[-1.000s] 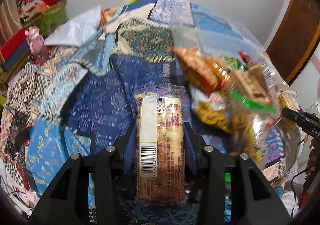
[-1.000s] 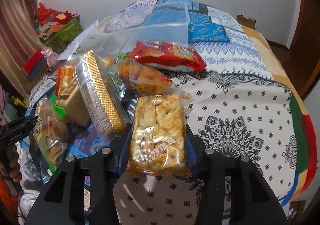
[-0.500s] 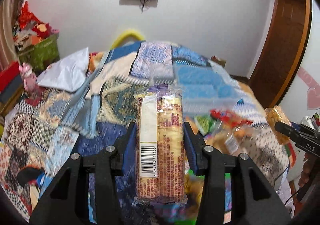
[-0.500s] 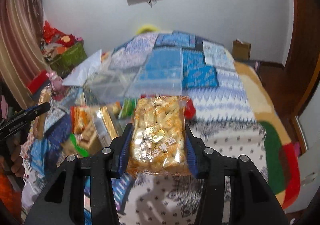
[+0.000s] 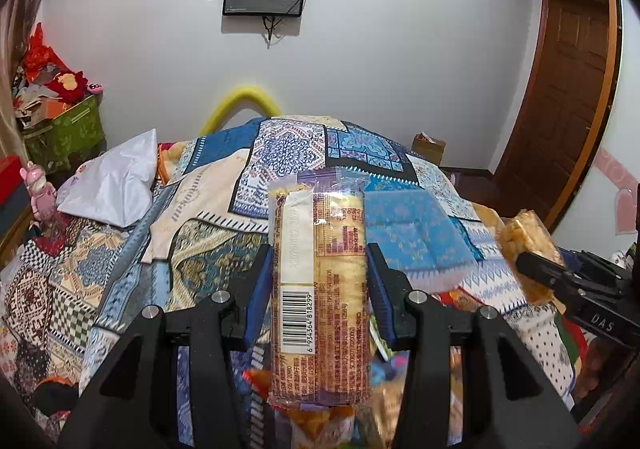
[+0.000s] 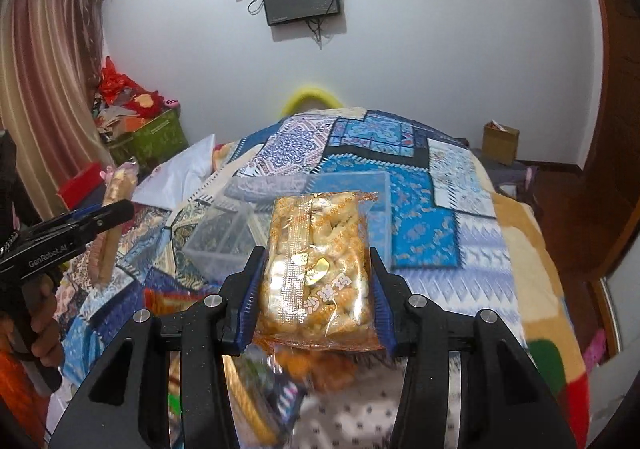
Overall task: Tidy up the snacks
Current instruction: 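Lower both held snacks into the clear box and open both tools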
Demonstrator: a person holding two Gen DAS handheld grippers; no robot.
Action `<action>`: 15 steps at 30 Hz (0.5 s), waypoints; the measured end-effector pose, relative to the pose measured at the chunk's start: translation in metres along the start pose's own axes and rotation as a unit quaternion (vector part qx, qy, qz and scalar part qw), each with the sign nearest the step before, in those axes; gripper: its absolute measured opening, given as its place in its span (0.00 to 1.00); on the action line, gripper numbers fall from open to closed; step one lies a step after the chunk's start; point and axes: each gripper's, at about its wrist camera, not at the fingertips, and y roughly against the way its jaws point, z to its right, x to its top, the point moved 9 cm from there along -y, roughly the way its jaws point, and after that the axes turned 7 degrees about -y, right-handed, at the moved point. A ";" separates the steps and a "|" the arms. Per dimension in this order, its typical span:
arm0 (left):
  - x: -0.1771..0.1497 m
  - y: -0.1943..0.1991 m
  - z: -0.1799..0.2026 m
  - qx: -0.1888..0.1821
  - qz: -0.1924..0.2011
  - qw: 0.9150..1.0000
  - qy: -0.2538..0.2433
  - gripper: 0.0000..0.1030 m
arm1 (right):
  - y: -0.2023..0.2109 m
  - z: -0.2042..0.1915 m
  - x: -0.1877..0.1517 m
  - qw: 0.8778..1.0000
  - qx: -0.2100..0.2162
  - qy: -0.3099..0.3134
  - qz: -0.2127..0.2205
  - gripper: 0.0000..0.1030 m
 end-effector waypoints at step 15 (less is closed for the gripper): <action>0.007 -0.111 0.003 0.016 -0.066 0.998 -0.015 0.43 | -0.085 0.010 0.025 0.999 0.006 -0.010 -0.045 0.43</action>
